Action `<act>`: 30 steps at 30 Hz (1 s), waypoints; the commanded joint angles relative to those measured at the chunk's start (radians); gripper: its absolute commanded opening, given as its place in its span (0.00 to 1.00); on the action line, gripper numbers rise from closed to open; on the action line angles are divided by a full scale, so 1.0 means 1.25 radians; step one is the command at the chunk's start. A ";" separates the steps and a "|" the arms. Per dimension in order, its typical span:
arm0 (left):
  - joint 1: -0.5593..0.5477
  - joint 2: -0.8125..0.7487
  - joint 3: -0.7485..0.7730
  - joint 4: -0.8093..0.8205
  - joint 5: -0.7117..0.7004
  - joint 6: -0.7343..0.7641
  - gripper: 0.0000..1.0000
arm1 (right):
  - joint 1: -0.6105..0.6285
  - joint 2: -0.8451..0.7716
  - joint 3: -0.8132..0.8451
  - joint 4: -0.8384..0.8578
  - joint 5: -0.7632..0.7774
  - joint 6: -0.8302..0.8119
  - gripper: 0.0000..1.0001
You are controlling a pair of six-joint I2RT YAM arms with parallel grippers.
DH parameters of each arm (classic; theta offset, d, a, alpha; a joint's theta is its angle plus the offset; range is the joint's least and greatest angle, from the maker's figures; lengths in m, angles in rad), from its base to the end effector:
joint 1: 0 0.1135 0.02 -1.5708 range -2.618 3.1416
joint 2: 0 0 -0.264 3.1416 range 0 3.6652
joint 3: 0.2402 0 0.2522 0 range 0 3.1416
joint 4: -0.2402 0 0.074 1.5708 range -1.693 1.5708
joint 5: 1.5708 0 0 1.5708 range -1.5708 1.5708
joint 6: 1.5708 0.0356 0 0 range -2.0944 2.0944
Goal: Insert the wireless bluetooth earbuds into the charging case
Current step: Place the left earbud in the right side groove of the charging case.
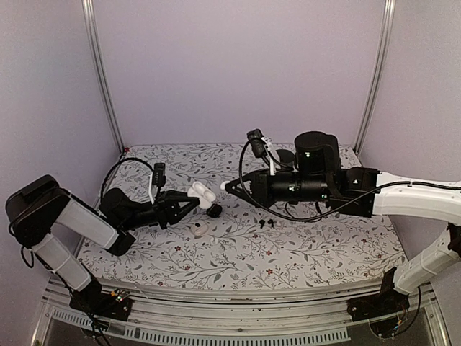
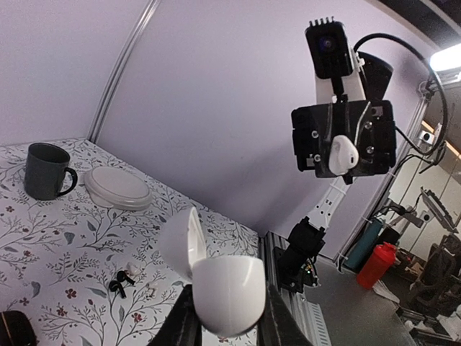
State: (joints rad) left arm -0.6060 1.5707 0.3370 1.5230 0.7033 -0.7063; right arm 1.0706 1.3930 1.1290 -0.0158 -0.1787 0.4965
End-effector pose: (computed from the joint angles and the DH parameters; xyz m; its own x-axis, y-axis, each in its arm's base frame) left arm 0.1961 -0.1639 0.1950 -0.4342 -0.3013 -0.8489 0.8703 0.1029 -0.4817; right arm 0.1528 0.2928 0.3372 -0.5668 -0.0596 -0.8217 -0.7682 0.3986 0.5010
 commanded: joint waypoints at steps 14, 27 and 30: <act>-0.055 -0.067 0.077 0.238 0.092 0.038 0.00 | 0.030 0.097 0.043 0.095 0.059 0.028 0.04; -0.060 -0.076 0.101 0.239 0.086 0.035 0.00 | 0.046 0.102 0.044 0.076 0.046 0.010 0.04; -0.060 -0.084 0.105 0.238 0.078 0.031 0.00 | 0.047 0.103 0.045 0.067 0.049 0.008 0.05</act>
State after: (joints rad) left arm -0.6636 1.4975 0.4446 1.5249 0.8001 -0.6727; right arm 1.1213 1.5105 1.1767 0.0753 -0.1246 0.5159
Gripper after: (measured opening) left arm 0.235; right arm 0.117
